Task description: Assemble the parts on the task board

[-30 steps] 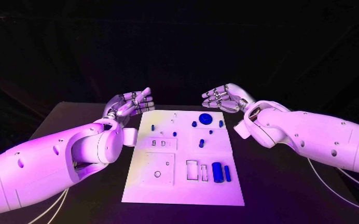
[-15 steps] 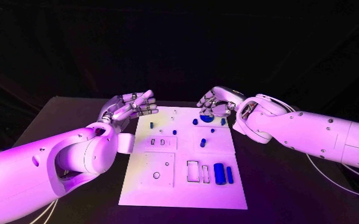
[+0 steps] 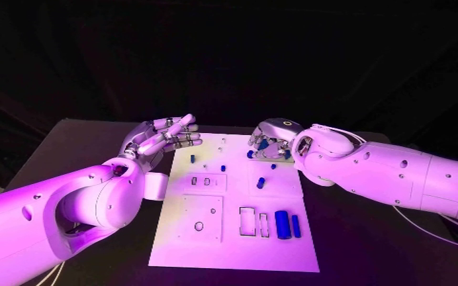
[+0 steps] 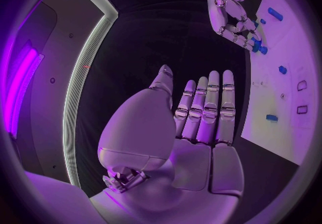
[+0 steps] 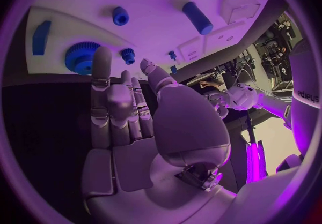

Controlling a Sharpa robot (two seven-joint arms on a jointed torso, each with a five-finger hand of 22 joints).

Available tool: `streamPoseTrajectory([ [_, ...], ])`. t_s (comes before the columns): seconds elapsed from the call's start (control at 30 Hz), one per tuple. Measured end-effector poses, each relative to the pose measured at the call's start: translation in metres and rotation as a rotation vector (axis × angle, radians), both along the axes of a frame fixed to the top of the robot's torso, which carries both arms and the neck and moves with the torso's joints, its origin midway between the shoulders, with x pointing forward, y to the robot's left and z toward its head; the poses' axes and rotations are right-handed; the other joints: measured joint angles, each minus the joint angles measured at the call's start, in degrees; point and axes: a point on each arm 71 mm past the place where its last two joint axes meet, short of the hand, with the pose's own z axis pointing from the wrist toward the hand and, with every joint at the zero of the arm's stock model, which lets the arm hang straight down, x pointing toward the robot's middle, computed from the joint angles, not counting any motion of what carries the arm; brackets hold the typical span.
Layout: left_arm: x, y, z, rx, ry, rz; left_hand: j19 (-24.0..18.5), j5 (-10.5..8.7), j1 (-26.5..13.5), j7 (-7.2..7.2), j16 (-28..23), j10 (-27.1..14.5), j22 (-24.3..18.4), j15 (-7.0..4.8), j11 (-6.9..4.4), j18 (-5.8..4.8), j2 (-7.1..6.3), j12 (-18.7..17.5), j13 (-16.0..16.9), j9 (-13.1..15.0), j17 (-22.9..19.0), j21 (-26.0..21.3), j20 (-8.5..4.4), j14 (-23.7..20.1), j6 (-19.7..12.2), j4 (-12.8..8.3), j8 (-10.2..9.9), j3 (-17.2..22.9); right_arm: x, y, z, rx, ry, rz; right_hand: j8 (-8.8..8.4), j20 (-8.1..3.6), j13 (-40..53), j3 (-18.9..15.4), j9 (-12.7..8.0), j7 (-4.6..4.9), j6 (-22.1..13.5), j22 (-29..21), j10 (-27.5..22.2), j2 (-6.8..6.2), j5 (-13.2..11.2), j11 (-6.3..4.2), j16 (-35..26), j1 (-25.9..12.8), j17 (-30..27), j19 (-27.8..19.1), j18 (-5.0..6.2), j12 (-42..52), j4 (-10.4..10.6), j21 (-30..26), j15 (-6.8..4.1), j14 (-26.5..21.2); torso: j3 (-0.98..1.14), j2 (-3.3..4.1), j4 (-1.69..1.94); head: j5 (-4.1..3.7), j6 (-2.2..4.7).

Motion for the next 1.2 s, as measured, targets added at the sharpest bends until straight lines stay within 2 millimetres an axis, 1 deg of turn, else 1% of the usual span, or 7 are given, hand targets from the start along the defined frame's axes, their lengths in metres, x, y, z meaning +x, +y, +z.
streamPoseTrajectory([
  [0.07, -0.0004, -0.0005, 0.0004, -0.001, 0.0, -0.004, 0.0, 0.0, 0.0, 0.0, 0.0, 0.0, 0.0, 0.0, 0.0, 0.0, 0.0, 0.0, 0.0, 0.0, 0.0, 0.0, 0.0, 0.0, 0.0, 0.0, 0.0, 0.0, 0.0005, 0.0004, -0.0004, -0.017, -0.004, -0.005, 0.0, 0.12, 0.43, 0.34, 0.01, -0.02, -0.02, 10.14, -0.91, -0.03, 0.45, 0.13, 6.88, 0.03, 7.26, 1.11, -1.66, 0.11, 0.74, 8.73, 0.0, 0.0, 0.01, 0.16, 0.07, -0.04, 0.06],
  [0.1, -0.0005, -0.0007, 0.0005, -0.001, 0.001, -0.005, 0.0, 0.0, 0.0, 0.0, 0.0, 0.0, 0.0, 0.0, 0.0, 0.0, 0.0, 0.0, 0.0, 0.0, 0.0, 0.0, 0.0, 0.0, 0.0, 0.0, 0.0, 0.0, 0.0006, 0.0004, -0.0006, -0.023, -0.006, -0.007, 0.0, 0.19, 0.57, 0.51, 0.01, -0.02, -0.22, 12.87, -1.0, -0.03, 0.45, 0.22, 8.66, 0.03, 9.14, 1.19, -1.68, 0.11, 0.91, 11.08, 0.0, 0.0, 0.01, 0.22, 0.1, -0.06, 0.08],
  [0.23, -0.0006, -0.0007, 0.0008, -0.002, 0.002, -0.008, 0.0, 0.0, 0.0, 0.0, -0.3, 0.0, 0.0, 0.0, 0.0, 0.0, 0.0, 0.0, 0.0, 0.0, -0.01, 0.0, 0.0, 0.0, 0.0, 0.0, 0.0, 0.0, 0.0013, -0.0003, -0.0009, -0.045, -0.012, -0.018, 0.0, 0.19, 0.98, 1.13, 0.01, 0.06, -0.3, 19.62, -1.0, -0.41, 0.45, 0.22, 12.56, 0.41, 13.28, 1.19, -1.68, 0.11, 1.53, 16.8, 0.0, 0.0, 0.0, 0.4, 0.2, -0.1, 0.18],
  [0.3, -0.0005, -0.0005, 0.0009, -0.002, 0.002, -0.009, 0.0, 0.0, 0.0, 0.0, -0.3, 0.0, 0.0, 0.0, 0.0, 0.0, 0.0, 0.0, 0.0, 0.0, -0.01, -0.01, 0.0, 0.0, 0.0, 0.0, 0.0, 0.0, 0.0015, -0.0005, -0.0011, -0.054, -0.015, -0.023, 0.0, 0.19, 1.12, 1.31, 0.01, 0.06, -0.3, 21.84, -1.0, -0.41, 0.48, 0.22, 13.82, 0.41, 14.65, 1.19, -2.56, 0.11, 1.71, 18.65, 0.0, 0.0, 0.0, 0.46, 0.23, -0.1, 0.23],
  [0.73, -0.001, -0.0012, 0.0009, -0.002, 0.007, -0.015, 0.2, 0.0, 0.0, 0.0, -0.3, 0.0, -0.01, 0.0, 0.0, -0.01, 0.0, -0.31, -0.05, 0.0, 0.04, -0.03, 0.2, 0.0, 0.0, 0.0, -0.26, 0.0, 0.0045, 0.0032, -0.0026, -0.083, -0.019, -0.033, 0.0, 0.62, 1.38, 2.81, 0.13, 0.07, -0.29, 27.69, -1.0, -0.63, 0.66, 0.22, 16.44, 0.64, 17.59, 0.76, -2.56, 0.11, 3.21, 23.47, 0.14, -0.13, 0.0, 0.82, 0.36, -0.11, 0.36],
  [1.1, -0.0018, -0.0015, 0.0014, -0.002, 0.009, -0.019, 0.4, 0.0, 0.0, 0.0, -0.63, -0.01, -0.07, 0.0, 0.0, -0.01, 0.0, -0.3, -0.04, -0.05, 0.03, 0.18, 0.0, -0.01, -0.01, -0.16, -0.26, -0.16, 0.0071, 0.0063, -0.0043, -0.089, -0.012, -0.033, 0.0, 0.62, 1.43, 4.0, 0.2, -0.15, -0.07, 30.83, -0.77, -0.63, 0.95, 0.0, 17.78, 0.64, 19.12, 0.76, -2.56, 0.11, 3.88, 25.96, 0.22, -0.22, -0.05, 0.99, 0.43, -0.01, 0.09],
  [1.2, -0.0019, -0.0016, 0.0016, -0.002, 0.01, -0.02, 0.4, 0.0, 0.0, 0.0, -0.63, -0.01, -0.07, 0.0, 0.01, -0.02, 0.0, -0.3, -0.04, -0.05, 0.03, 0.18, 0.0, -0.01, -0.01, -0.16, -0.26, -0.16, 0.0075, 0.007, -0.0051, -0.091, -0.009, -0.032, 0.0, 0.62, 1.43, 4.55, 0.28, 0.09, 0.18, 31.44, -0.72, -0.63, 0.99, 0.06, 18.11, 0.63, 19.46, 0.76, -2.56, 0.11, 3.97, 26.42, 0.35, -0.09, -0.05, 1.03, 0.43, 0.07, 0.07],
])
